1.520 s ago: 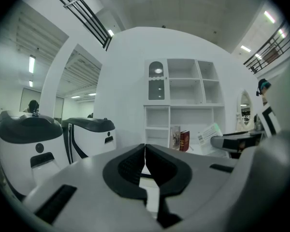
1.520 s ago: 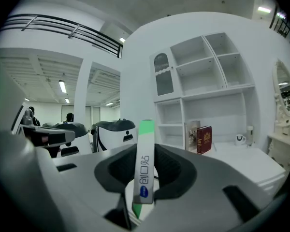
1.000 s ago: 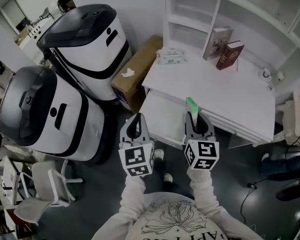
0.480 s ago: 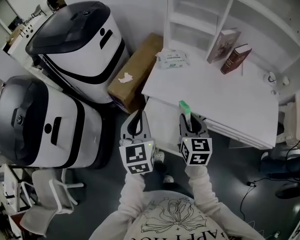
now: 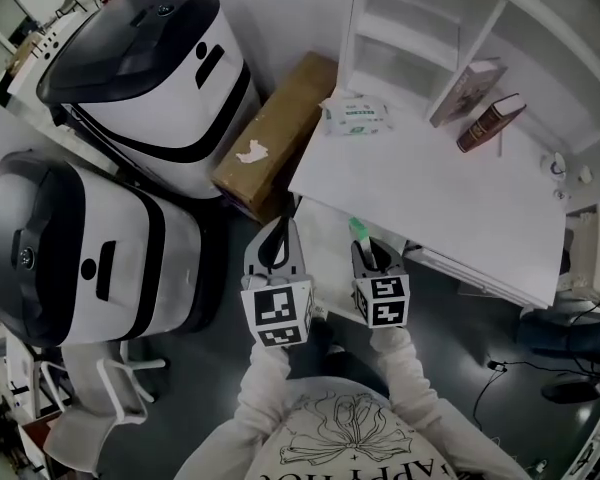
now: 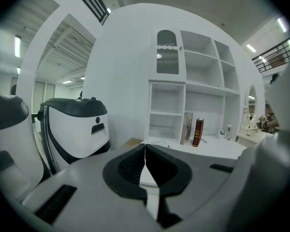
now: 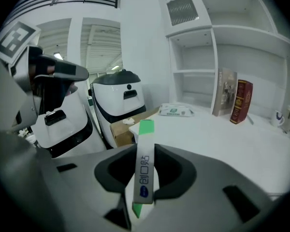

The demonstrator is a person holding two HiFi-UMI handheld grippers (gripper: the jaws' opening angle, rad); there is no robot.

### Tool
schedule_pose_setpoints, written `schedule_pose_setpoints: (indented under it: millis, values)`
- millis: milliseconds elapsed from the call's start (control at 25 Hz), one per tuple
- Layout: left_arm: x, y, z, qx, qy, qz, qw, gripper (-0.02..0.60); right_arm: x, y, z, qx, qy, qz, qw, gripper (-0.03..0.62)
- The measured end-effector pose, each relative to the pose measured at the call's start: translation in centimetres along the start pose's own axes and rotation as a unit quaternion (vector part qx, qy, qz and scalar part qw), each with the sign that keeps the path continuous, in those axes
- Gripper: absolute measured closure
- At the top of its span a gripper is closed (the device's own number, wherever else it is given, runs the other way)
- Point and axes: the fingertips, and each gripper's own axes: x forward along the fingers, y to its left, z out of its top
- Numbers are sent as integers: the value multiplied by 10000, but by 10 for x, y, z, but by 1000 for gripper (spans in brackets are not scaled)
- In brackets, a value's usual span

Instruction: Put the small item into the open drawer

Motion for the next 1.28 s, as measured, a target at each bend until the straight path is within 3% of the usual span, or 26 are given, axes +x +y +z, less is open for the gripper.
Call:
schedule_pose_setpoints:
  millis: [720,1080,1280]
  values:
    - [47,1,-27,-10,327,15,9995,574,96,-1,-119,-264,1528,558,9863,500]
    - [49,-1,-45,-81,477,133,9987,574,133,-14,-184,-444,2324,781,9685,500]
    - [50,4,-53,-107,559,232,9981,574,140,-14,-211,-784,2917,847,9495,500]
